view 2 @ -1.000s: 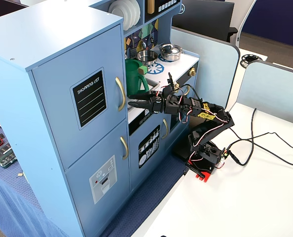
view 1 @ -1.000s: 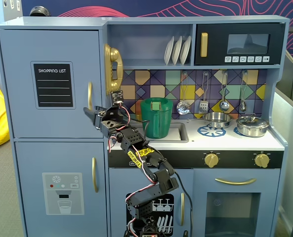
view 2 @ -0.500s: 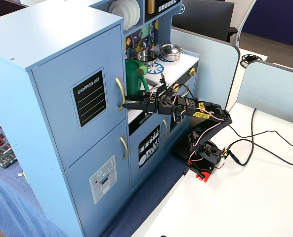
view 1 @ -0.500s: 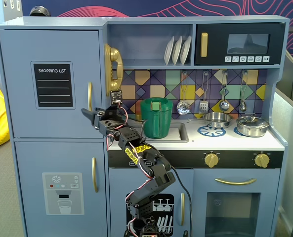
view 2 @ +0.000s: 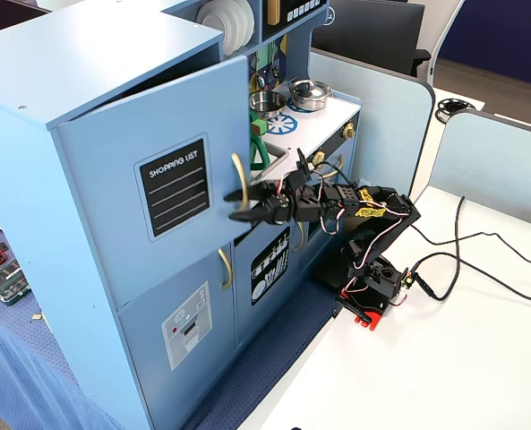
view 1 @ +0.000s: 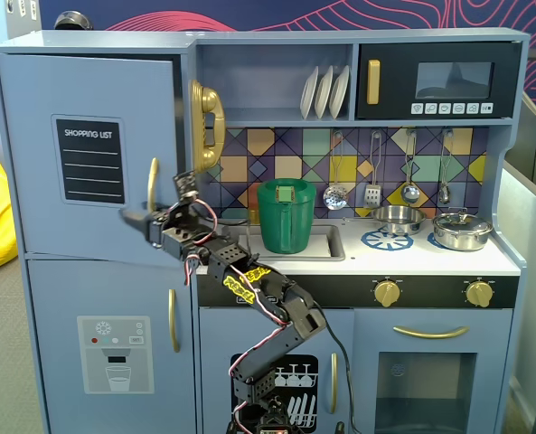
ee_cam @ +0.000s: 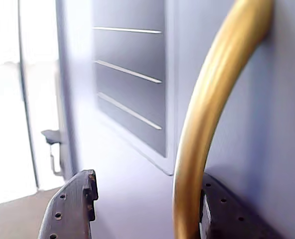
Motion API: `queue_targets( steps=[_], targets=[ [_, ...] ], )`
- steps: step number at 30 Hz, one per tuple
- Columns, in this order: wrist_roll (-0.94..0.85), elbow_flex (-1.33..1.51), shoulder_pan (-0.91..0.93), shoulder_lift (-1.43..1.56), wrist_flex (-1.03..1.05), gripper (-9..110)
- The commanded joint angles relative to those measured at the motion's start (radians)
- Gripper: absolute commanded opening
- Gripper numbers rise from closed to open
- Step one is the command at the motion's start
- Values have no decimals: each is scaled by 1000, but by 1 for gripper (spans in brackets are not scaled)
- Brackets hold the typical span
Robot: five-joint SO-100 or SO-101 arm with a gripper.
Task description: Open the left cabinet door
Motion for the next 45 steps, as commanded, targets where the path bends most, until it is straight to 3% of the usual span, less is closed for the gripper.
queue_targets(
  steps=[1, 8, 19, 24, 30, 36, 45],
  targets=[
    [-66, 25, -84, 89, -28, 14],
    [-114, 140, -127, 239, -14, 14],
    [-112, 250, -38, 578, 155, 14],
    [-60, 247, 72, 672, 222, 14],
    [169, 216, 333, 683, 367, 19],
    [232, 213, 469, 552, 305, 19],
    [74, 224, 287, 420, 187, 16]
  ],
)
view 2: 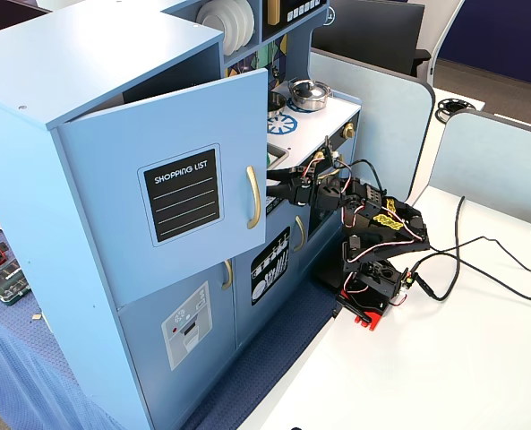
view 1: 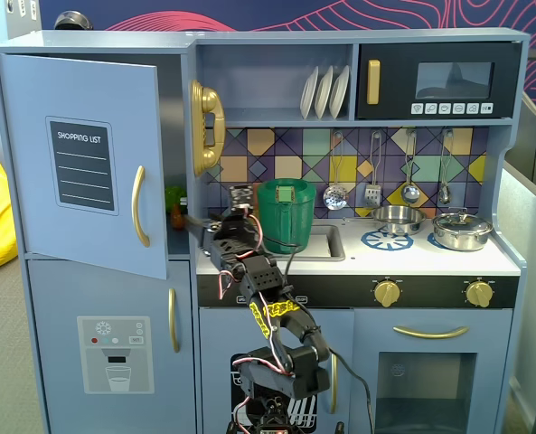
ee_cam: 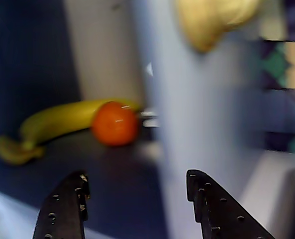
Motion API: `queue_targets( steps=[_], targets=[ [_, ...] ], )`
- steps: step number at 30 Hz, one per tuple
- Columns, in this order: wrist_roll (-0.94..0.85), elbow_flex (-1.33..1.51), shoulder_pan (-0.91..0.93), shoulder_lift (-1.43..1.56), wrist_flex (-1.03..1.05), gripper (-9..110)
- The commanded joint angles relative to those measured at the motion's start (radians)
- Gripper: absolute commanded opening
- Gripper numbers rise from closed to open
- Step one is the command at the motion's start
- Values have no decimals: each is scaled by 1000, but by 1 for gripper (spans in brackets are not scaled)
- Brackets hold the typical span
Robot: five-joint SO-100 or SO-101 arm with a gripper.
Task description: Open the left cabinet door
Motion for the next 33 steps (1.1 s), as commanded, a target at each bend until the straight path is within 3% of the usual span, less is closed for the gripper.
queue_targets(
  steps=[1, 15, 19, 23, 29, 33],
  targets=[
    [-71, -29, -115, -35, -69, 16],
    [-175, 3, -574, -29, -209, 18],
    [-190, 3, -617, -51, -229, 17],
    [-152, 20, -476, -37, -192, 15],
    [-3, 74, 0, 15, 72, 13],
    [114, 187, 272, 26, 110, 15]
  ],
)
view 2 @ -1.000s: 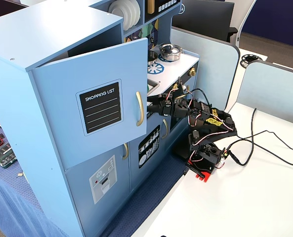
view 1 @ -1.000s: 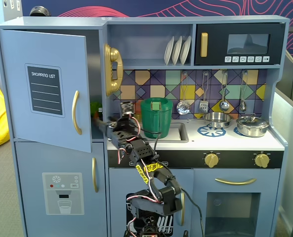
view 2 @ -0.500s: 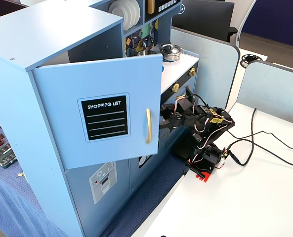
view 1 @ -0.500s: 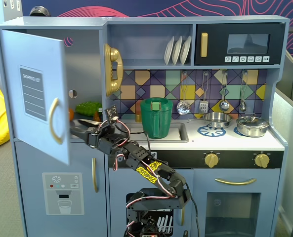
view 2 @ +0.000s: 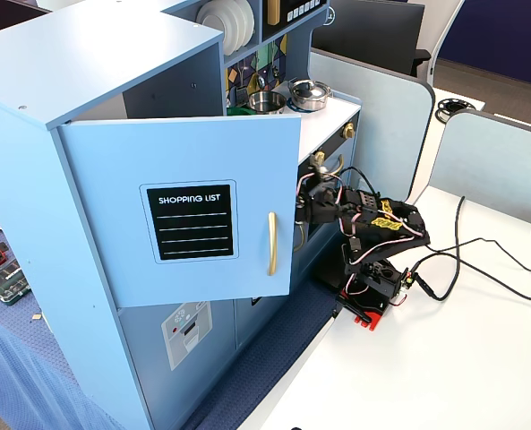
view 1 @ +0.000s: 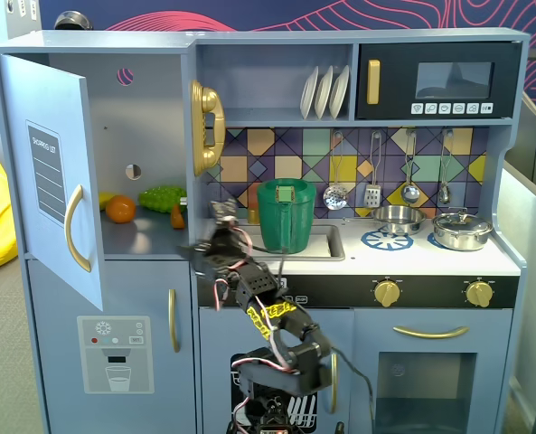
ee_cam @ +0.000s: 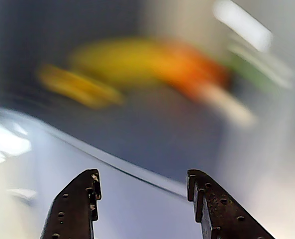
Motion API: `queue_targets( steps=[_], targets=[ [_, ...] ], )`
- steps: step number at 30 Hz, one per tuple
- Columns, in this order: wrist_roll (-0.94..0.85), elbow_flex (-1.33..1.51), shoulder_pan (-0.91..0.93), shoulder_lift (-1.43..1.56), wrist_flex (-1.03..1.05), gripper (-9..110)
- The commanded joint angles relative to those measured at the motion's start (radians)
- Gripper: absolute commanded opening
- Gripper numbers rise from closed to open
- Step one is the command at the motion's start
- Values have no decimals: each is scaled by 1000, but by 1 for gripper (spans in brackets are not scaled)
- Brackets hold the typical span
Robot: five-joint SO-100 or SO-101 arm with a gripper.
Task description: Open the left cabinet door
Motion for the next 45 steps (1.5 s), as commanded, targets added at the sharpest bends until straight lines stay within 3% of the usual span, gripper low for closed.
queue_targets(
  steps=[1, 10, 16, 22, 28, 37, 45],
  targets=[
    [110, 75, 298, 35, 64, 15],
    [37, 408, 515, 212, 371, 0],
    [95, 537, 565, 302, 597, 0],
    [118, 540, 558, 387, 953, 0],
    [183, 540, 554, 387, 1123, 0],
    [130, 540, 574, 387, 1146, 2],
    [-40, 540, 575, 387, 1163, 0]
  ],
)
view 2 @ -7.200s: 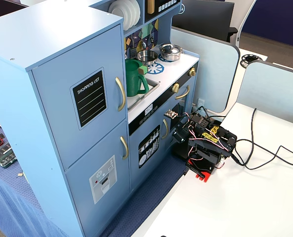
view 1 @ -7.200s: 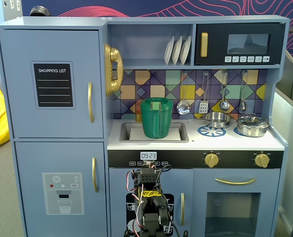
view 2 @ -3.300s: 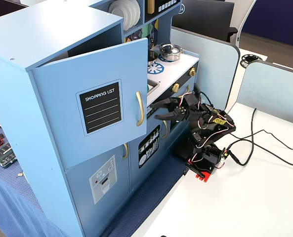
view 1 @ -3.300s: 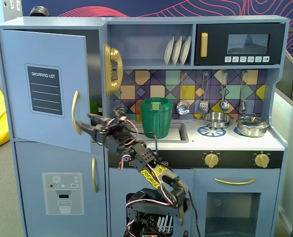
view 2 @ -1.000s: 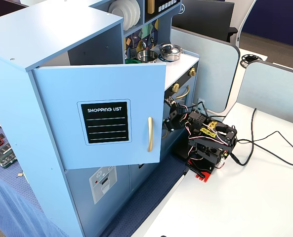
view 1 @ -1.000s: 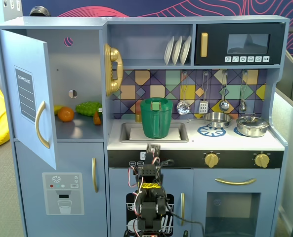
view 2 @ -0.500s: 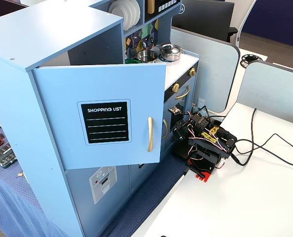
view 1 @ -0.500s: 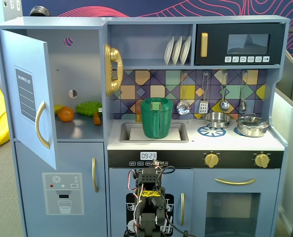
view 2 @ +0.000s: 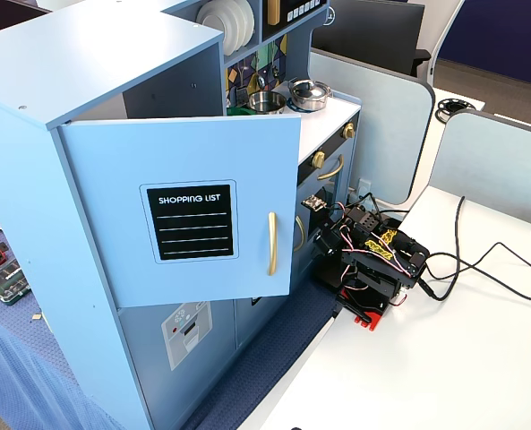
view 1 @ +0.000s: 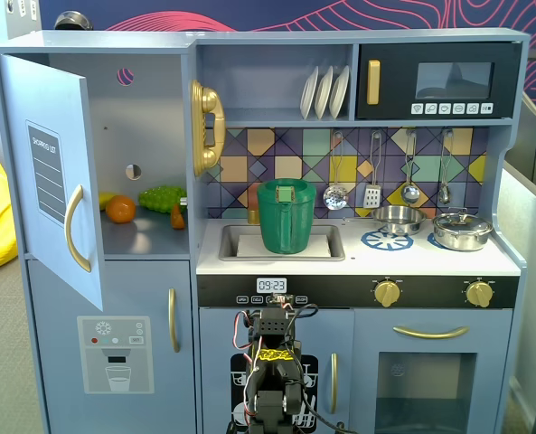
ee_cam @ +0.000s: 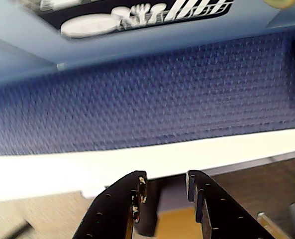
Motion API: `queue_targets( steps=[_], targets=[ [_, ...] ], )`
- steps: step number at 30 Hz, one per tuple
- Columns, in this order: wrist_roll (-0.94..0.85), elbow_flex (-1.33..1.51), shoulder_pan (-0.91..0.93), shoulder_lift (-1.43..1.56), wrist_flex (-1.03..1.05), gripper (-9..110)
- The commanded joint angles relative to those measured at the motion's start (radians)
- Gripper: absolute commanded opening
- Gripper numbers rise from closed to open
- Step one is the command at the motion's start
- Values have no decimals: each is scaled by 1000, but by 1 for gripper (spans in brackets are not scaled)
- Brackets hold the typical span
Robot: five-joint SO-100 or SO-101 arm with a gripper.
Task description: Open the left cabinet door
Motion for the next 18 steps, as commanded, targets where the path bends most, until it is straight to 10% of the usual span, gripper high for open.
queue_targets(
  steps=[1, 18],
  targets=[
    [-26, -2, 15, -8, 187, 0],
    [-2, -2, 18, -8, 189, 1]
  ],
)
